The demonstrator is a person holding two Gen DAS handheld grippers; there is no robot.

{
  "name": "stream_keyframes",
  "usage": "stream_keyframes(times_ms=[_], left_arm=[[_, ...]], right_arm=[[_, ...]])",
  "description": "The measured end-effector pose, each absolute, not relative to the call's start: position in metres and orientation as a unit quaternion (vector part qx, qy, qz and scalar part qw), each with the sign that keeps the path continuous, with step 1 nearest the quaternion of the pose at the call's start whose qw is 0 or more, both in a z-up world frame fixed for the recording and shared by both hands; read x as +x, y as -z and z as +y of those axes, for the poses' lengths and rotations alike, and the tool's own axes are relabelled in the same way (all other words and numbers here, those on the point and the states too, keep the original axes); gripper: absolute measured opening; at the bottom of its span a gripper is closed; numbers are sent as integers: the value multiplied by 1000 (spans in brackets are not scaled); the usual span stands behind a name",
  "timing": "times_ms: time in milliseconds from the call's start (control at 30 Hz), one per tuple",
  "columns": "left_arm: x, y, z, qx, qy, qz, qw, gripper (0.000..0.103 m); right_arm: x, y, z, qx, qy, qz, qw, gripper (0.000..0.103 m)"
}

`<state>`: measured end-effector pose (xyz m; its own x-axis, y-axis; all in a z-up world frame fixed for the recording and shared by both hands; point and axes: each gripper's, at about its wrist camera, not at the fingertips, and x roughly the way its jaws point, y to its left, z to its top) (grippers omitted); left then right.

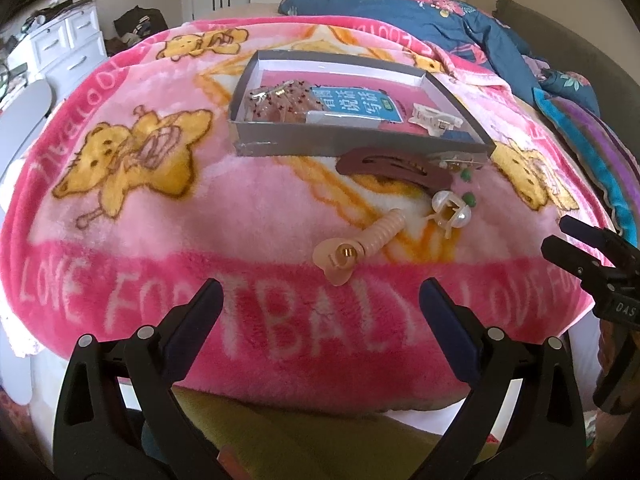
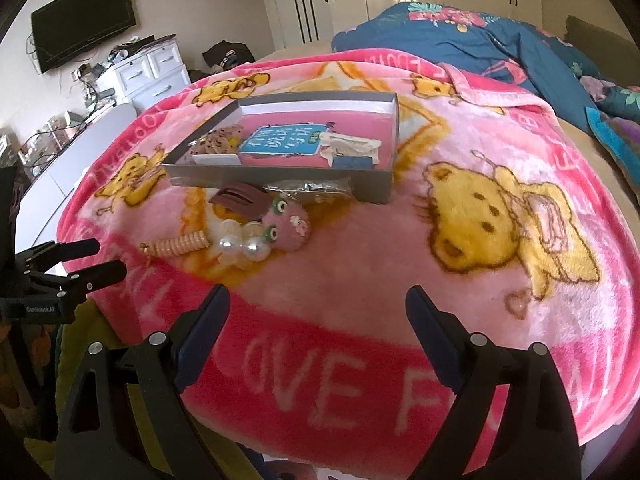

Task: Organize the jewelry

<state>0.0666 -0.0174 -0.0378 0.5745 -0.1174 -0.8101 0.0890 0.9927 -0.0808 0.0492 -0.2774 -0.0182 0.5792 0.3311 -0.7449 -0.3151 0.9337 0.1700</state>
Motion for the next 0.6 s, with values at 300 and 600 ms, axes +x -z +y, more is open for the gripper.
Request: stream_keyframes(times_ms=[300,600], left_arm=[[76,47,-24,-12,61,458,887,90],[88,53,-30,-9,74,464,883,68]], right_arm=[[64,30,-280,33,-173,436,883,88],[82,34,-277,62,-175,447,875,77]])
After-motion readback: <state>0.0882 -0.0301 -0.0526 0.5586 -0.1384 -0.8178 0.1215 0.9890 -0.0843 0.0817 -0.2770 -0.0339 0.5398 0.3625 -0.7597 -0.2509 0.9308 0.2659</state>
